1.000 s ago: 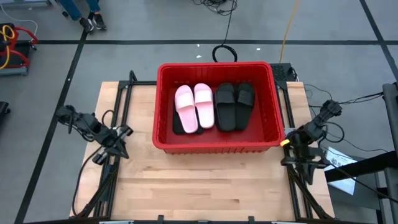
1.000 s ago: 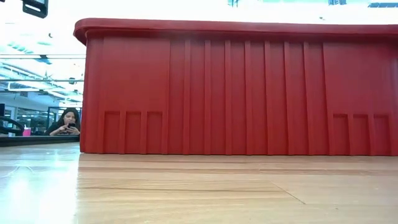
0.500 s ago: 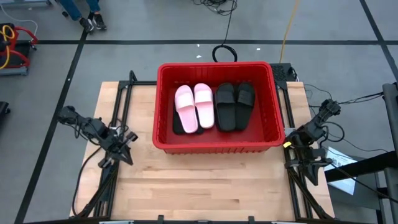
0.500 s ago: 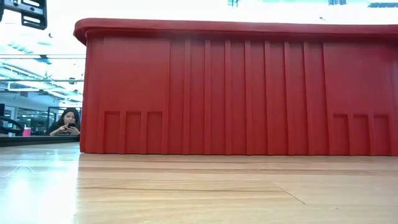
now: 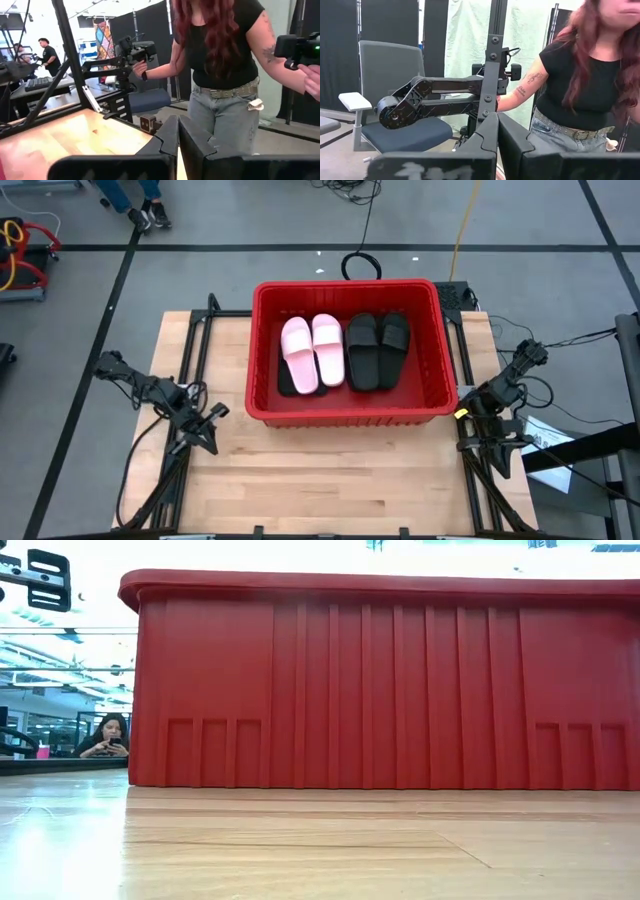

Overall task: Pick and place slides into bin
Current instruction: Return to Home Position

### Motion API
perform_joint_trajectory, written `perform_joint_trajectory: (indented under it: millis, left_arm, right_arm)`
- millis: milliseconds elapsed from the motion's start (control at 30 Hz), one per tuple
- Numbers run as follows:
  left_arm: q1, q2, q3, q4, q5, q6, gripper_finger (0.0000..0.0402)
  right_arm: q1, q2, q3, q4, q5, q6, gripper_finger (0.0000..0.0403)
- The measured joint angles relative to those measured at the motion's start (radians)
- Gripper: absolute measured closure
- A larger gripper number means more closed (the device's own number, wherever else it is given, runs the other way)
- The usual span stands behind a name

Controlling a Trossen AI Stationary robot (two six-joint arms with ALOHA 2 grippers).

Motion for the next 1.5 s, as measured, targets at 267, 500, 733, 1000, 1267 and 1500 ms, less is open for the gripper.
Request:
perform_joint_trajectory:
  millis: [267, 500, 733, 1000, 1267, 1500]
  left_arm:
    - [0.000, 0.000, 0.000, -0.007, -0.005, -0.064, 0.0393]
    - [0.000, 0.000, 0.000, -0.014, -0.094, -0.114, 0.0393]
    - [0.000, 0.001, 0.000, -0.015, -0.161, -0.114, 0.0375]
    - [0.000, 0.001, 0.000, -0.014, -0.160, -0.114, 0.0381]
    - [0.000, 0.001, 0.000, -0.013, -0.161, -0.115, 0.0400]
    - [0.000, 0.001, 0.000, -0.013, -0.161, -0.115, 0.0382]
  right_arm:
    - [0.000, 0.000, -0.001, 0.001, 0.001, -0.006, 0.0403]
    - [0.000, 0.000, -0.001, 0.001, 0.001, -0.005, 0.0403]
    - [0.000, 0.000, -0.001, 0.001, 0.001, -0.005, 0.0403]
    - [0.000, 0.000, -0.001, 0.001, 0.001, -0.005, 0.0403]
    - [0.000, 0.000, -0.001, 0.001, 0.001, -0.005, 0.0403]
    - [0.000, 0.000, -0.001, 0.001, 0.001, -0.005, 0.0403]
